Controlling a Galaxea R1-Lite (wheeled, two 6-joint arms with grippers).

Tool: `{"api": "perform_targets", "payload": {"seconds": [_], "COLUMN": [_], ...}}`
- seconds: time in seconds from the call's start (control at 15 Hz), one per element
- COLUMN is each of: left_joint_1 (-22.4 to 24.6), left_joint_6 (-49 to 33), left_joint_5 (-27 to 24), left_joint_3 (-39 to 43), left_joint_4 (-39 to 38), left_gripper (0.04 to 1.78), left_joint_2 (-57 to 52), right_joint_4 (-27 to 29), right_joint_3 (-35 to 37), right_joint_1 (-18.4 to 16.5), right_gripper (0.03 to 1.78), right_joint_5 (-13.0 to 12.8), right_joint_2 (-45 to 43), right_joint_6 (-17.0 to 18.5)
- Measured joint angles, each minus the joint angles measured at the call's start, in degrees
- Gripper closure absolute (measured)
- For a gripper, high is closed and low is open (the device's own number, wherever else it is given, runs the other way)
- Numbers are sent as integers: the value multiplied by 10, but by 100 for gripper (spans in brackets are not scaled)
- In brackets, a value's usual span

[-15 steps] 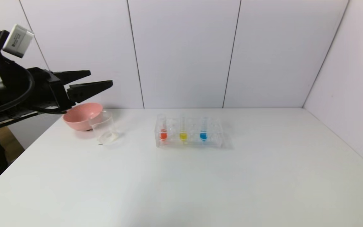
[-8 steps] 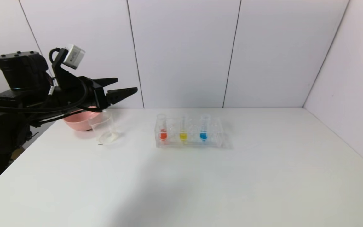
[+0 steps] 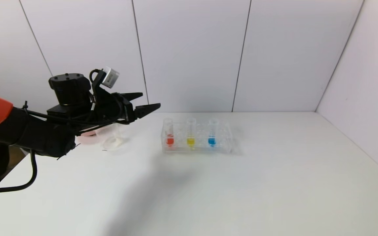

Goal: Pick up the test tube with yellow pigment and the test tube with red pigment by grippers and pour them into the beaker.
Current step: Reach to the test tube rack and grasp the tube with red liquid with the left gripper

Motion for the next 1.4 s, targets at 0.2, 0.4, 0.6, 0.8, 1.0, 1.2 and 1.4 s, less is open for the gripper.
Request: {"api": "perform_targets", "payload": {"seconds": [0.2,0.4,0.6,0.8,1.0,1.2,1.4], "left_joint_1": [-1,-1,0,0,0,-2,-7], "left_joint_6": [0,1,1,1,0,0,1], "left_joint_5": [-66,-111,-154,-158,-170,-194,-195], "left_joint_3": [9,12,11,-6,-14,-23,-34], "left_joint_4": [-68,-112,-113,-113,-113,-113,-114], "left_gripper": [5,5,5,5,5,5,5], "left_joint_2": [32,62,86,110,128,141,153], "right_joint_4": [0,0,0,0,0,0,0], "right_joint_3": [0,0,0,0,0,0,0], "right_joint_1": [0,0,0,0,0,0,0], "right_gripper": [170,170,170,170,170,170,170], "right_joint_5": [0,0,0,0,0,0,0], "right_joint_2": [0,0,0,0,0,0,0], "right_joint_6": [0,0,0,0,0,0,0]}}
